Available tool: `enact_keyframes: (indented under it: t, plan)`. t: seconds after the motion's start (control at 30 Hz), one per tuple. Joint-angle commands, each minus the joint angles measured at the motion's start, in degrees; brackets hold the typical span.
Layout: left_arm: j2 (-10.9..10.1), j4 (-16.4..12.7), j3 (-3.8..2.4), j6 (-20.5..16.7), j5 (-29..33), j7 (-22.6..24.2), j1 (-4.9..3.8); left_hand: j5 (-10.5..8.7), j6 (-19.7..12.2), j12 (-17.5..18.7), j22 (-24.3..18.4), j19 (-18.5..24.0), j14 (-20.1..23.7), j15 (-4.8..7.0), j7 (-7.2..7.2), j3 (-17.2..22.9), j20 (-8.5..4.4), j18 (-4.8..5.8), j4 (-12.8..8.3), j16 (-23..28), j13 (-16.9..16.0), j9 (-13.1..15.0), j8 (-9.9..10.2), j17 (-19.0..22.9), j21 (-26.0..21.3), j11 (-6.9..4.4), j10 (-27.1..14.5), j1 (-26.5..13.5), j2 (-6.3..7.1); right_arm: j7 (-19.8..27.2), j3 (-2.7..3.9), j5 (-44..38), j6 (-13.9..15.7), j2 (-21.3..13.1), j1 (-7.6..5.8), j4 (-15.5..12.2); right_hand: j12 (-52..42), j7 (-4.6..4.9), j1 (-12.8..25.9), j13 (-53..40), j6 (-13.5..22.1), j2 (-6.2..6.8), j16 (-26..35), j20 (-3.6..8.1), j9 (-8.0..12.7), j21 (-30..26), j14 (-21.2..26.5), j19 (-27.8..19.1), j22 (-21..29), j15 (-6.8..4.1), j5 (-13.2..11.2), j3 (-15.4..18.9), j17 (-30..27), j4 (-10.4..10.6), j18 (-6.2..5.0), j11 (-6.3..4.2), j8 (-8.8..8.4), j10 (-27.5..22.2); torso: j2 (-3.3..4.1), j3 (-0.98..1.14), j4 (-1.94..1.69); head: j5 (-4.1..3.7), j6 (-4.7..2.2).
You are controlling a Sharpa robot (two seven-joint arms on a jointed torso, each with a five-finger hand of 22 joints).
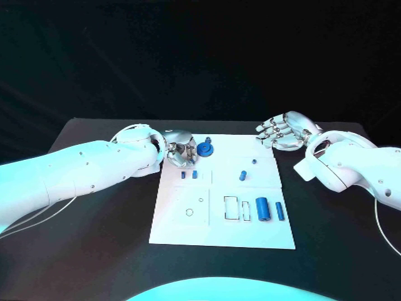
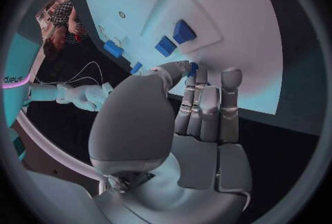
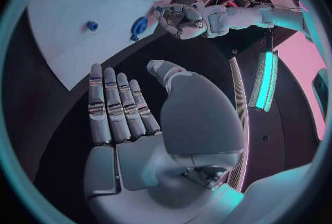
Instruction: Assemble the parts on the task board
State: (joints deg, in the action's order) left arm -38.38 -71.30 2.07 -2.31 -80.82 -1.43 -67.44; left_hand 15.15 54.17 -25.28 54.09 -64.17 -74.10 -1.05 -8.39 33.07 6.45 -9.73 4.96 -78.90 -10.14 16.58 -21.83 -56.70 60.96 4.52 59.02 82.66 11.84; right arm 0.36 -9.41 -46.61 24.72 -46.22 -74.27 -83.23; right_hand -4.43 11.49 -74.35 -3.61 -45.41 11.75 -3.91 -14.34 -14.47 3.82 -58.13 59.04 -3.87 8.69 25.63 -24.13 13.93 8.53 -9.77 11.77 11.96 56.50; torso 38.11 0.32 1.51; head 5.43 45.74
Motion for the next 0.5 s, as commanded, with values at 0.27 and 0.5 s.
enact_keyframes:
  t: [0.27,0.5]
  plan:
    - [-0.2,-0.1,0.09,0.9,0.4,-0.4,0.12,-0.18,-0.7,1.0,-0.1,0.6,0.9,-0.13,-0.47,0.0,0.12,0.84,-0.5,0.5,0.2,-0.1,1.0,1.2,-0.2,0.68,0.1,0.0,-0.51,0.6,0.00,-0.4,-0.6,0.0,0.02,0.1,0.4,3.75,0.2,0.0,-0.3,-0.39,0.1,-0.24,0.1,0.0,-0.2,-0.1,0.1,0.12,0.4,0.0,-0.1,-0.2,-0.69,-0.11,-0.19,0.4,0.01,-0.03,-0.02,-0.07,0.08]
    - [-0.3,-0.2,0.08,0.3,0.7,-0.1,0.12,-0.15,-2.2,2.3,0.6,0.0,0.5,0.09,-0.22,0.1,0.10,0.96,-0.5,0.5,0.3,-0.4,3.0,1.0,0.3,0.32,0.8,-0.7,-0.13,0.6,0.00,-0.4,-0.7,0.0,0.02,0.1,0.4,3.75,0.2,0.0,-0.3,-0.39,0.1,-0.24,0.1,0.0,-0.2,-0.1,0.1,0.12,0.4,0.0,-0.1,-0.2,-0.69,-0.11,-0.19,0.4,-0.02,-0.02,-0.03,-0.05,0.13]
